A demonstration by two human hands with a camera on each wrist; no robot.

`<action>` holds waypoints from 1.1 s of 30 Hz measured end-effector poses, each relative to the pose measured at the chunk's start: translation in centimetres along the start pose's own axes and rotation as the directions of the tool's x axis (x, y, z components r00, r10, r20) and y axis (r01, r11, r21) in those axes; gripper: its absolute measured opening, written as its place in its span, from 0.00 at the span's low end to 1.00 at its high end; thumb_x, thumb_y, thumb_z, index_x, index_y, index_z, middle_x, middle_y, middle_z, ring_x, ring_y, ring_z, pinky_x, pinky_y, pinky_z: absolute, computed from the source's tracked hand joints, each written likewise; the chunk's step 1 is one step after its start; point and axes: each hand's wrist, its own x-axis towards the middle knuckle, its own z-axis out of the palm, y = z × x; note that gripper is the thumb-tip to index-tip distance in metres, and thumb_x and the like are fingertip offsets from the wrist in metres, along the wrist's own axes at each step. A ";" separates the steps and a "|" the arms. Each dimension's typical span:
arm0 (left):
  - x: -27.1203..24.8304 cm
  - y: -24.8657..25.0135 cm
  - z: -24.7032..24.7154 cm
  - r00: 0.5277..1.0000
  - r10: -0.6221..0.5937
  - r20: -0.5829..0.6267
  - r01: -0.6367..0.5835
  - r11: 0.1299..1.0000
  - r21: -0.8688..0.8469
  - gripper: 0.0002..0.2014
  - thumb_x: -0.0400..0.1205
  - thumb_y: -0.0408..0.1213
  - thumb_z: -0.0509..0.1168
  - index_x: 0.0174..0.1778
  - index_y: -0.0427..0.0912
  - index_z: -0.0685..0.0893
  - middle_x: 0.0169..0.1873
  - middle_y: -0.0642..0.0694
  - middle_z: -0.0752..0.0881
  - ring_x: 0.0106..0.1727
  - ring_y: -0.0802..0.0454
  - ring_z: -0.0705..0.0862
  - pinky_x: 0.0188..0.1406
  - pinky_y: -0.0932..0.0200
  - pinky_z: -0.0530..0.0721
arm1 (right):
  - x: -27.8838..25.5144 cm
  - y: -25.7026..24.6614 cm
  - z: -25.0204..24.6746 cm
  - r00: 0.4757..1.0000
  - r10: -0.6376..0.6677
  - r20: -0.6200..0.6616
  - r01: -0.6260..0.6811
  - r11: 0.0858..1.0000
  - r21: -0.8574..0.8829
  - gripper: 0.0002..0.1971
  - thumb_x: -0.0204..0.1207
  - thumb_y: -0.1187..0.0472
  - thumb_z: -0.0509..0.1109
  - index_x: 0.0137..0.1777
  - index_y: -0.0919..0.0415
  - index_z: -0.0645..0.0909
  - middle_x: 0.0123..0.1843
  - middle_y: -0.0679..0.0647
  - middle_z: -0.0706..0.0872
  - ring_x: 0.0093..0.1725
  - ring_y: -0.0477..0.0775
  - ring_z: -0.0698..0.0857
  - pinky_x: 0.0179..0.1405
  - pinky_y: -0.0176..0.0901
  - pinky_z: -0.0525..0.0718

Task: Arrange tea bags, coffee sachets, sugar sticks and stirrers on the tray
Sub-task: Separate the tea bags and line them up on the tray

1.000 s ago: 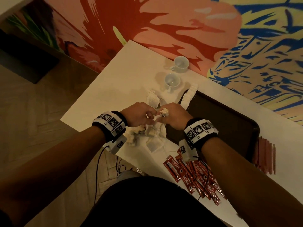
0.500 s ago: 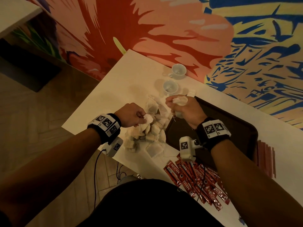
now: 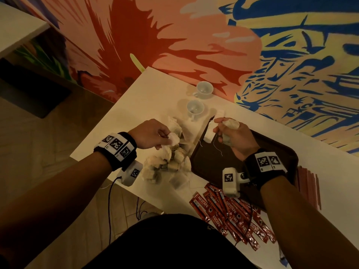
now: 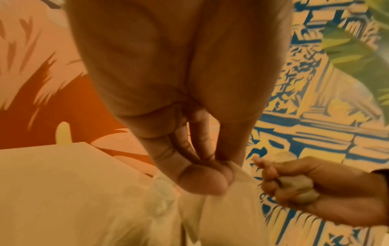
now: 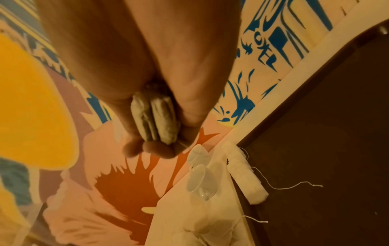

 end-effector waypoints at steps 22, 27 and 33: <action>-2.1 16.4 7.8 0.979 0.129 0.155 -0.078 0.951 -0.298 0.11 0.81 0.32 0.73 0.59 0.33 0.89 0.37 0.43 0.90 0.30 0.58 0.84 0.32 0.69 0.83 | -10.3 -0.1 -6.1 0.981 -0.188 0.042 0.185 0.980 0.075 0.07 0.84 0.59 0.71 0.50 0.64 0.82 0.43 0.60 0.88 0.38 0.60 0.85 0.27 0.47 0.82; -2.9 18.4 9.4 0.968 0.175 0.178 -0.118 0.949 -0.292 0.10 0.82 0.32 0.73 0.58 0.38 0.91 0.46 0.42 0.93 0.40 0.51 0.84 0.36 0.67 0.85 | -11.7 0.8 -9.0 0.995 -0.104 0.014 0.096 0.957 0.273 0.05 0.88 0.61 0.64 0.53 0.63 0.77 0.55 0.63 0.92 0.44 0.62 0.88 0.27 0.47 0.81; -3.0 20.9 11.8 0.947 0.193 0.258 -0.053 0.884 -0.465 0.08 0.81 0.30 0.71 0.55 0.36 0.91 0.46 0.37 0.90 0.48 0.41 0.81 0.35 0.66 0.84 | -13.3 1.4 -10.3 0.993 -0.093 0.077 0.070 0.965 0.255 0.12 0.87 0.53 0.67 0.57 0.64 0.79 0.49 0.64 0.88 0.46 0.62 0.90 0.36 0.53 0.90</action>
